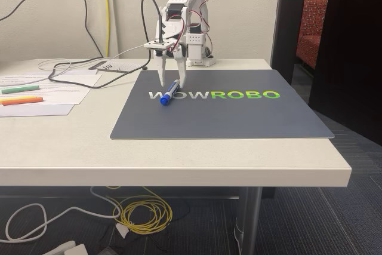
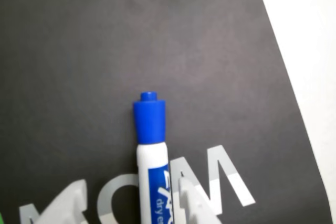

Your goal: Pick up the blue marker.

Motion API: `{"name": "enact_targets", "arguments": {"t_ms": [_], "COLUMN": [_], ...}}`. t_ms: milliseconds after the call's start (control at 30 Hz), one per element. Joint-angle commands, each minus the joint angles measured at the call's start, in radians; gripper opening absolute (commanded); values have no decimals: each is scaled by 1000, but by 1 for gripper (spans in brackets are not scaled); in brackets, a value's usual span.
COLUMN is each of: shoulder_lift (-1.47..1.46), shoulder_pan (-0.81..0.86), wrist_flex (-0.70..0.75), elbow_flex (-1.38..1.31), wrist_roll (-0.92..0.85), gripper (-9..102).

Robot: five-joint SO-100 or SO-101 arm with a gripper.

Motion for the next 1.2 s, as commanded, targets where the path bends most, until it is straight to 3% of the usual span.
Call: {"name": "enact_targets", "arguments": {"t_ms": [0, 200, 800, 1167], "shoulder_lift": [12, 17, 14, 26], "shoulder_pan": [15, 35, 41, 34], "wrist_flex": [5, -75, -117, -255], "elbow_flex": [-18, 55, 141, 259], "wrist_roll": [-21, -58, -109, -115], "gripper": [23, 24, 25, 25]}}
